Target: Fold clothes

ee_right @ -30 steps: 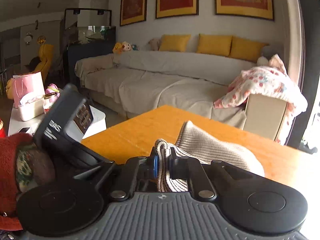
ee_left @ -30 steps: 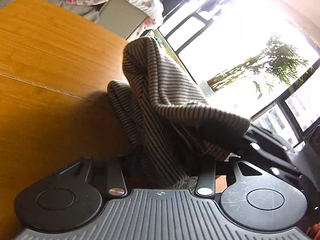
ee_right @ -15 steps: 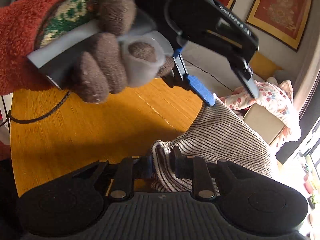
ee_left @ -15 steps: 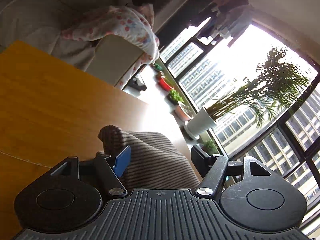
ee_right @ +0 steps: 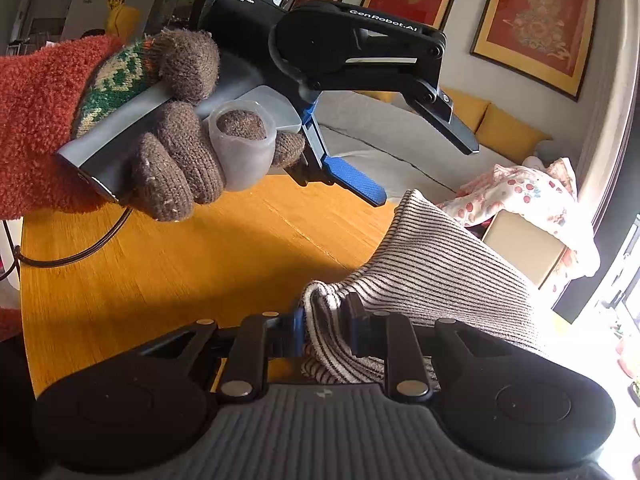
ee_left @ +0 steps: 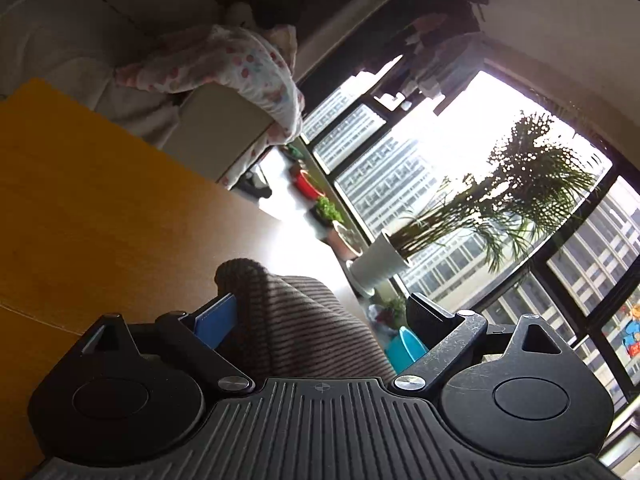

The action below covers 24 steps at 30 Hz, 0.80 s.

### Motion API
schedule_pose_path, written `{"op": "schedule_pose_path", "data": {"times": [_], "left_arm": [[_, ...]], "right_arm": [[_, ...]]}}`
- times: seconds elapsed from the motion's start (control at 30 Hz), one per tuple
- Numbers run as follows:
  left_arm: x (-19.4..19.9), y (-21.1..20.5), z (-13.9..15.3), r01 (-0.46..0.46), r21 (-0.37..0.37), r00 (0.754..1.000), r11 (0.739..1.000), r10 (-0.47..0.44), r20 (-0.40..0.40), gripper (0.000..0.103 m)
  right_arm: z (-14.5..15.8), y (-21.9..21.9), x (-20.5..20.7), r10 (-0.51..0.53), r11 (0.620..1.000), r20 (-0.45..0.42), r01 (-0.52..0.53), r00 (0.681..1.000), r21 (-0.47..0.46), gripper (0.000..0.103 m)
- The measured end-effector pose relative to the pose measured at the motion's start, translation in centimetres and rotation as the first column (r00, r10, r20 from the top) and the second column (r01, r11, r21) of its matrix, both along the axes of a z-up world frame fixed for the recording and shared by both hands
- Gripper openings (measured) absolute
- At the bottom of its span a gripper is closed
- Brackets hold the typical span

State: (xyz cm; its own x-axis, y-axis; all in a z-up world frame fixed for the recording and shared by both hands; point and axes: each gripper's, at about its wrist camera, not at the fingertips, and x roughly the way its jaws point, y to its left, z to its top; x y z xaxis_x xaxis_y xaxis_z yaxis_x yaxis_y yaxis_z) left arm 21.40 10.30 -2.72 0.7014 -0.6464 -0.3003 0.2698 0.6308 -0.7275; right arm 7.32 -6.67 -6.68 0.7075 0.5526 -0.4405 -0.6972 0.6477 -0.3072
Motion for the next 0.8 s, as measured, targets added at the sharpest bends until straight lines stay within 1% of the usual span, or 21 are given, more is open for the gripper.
{"op": "schedule_pose_path", "data": {"times": [0.1,0.13,0.2,0.27,0.33,0.4,0.43,0.5,0.53,0.57,0.6,0.7,0.77,0.8], "left_arm": [[1.7,-0.4,-0.6,0.059,-0.065,0.998,0.996,-0.060,-0.020,0.095],[2.3,-0.6,-0.8,0.081,-0.088,0.996,0.993,-0.083,-0.029,0.097],[3.6,-1.2,-1.4,0.107,-0.105,0.991,0.989,-0.114,-0.067,0.098],[4.5,-1.8,-1.6,0.109,-0.113,0.989,0.988,-0.120,-0.089,0.098],[4.9,-1.8,-0.4,0.110,-0.164,0.992,0.980,-0.118,-0.041,0.098],[5.2,-1.3,0.9,0.122,-0.242,0.992,0.963,-0.127,-0.008,0.098],[5.6,-1.1,1.5,0.125,-0.281,0.990,0.952,-0.138,-0.029,0.098],[6.0,-1.4,1.6,0.119,-0.229,0.990,0.966,-0.132,-0.044,0.098],[6.2,-1.5,1.7,0.116,-0.199,0.990,0.973,-0.128,-0.051,0.098],[6.4,-1.8,1.3,0.113,-0.135,0.990,0.984,-0.123,-0.065,0.098],[6.5,-1.9,0.8,0.103,-0.087,0.990,0.991,-0.110,-0.083,0.098],[5.5,-0.5,-0.5,0.062,-0.045,0.991,0.997,-0.067,-0.116,0.098],[4.0,1.0,-0.4,0.014,-0.034,0.995,0.999,-0.018,-0.102,0.098],[3.1,1.6,0.0,-0.017,-0.021,0.996,1.000,0.016,-0.082,0.098]], "right_arm": [[0.0,0.1,-0.2,-0.005,1.000,0.011,0.005,1.000,-0.005,0.020],[0.0,0.2,-0.3,-0.007,1.000,0.015,0.007,1.000,-0.006,0.020],[0.0,0.3,-0.5,-0.010,1.000,0.022,0.010,1.000,-0.010,0.020],[-0.1,0.4,-0.7,-0.013,1.000,0.030,0.014,0.999,-0.013,0.020],[-0.3,0.6,-0.8,-0.016,1.000,0.041,0.017,0.999,-0.025,0.021],[-0.5,1.0,-0.9,-0.017,0.999,0.054,0.020,0.998,-0.041,0.025],[-0.7,1.1,-1.0,-0.018,0.999,0.060,0.021,0.998,-0.049,0.029],[-0.9,1.5,-1.1,-0.021,0.997,0.071,0.026,0.997,-0.067,0.034],[-1.0,1.6,-1.2,-0.022,0.997,0.077,0.028,0.997,-0.076,0.035],[-1.0,1.7,-1.1,-0.025,0.996,0.073,0.031,0.997,-0.080,0.035],[-1.0,1.8,-1.1,-0.024,0.996,0.067,0.030,0.997,-0.082,0.035],[-1.1,1.8,-1.2,-0.023,0.996,0.063,0.028,0.998,-0.086,0.035],[-1.2,1.9,-1.3,-0.021,0.996,0.063,0.027,0.998,-0.086,0.035],[-1.2,1.9,-1.3,-0.022,0.996,0.061,0.027,0.998,-0.084,0.035]]}}
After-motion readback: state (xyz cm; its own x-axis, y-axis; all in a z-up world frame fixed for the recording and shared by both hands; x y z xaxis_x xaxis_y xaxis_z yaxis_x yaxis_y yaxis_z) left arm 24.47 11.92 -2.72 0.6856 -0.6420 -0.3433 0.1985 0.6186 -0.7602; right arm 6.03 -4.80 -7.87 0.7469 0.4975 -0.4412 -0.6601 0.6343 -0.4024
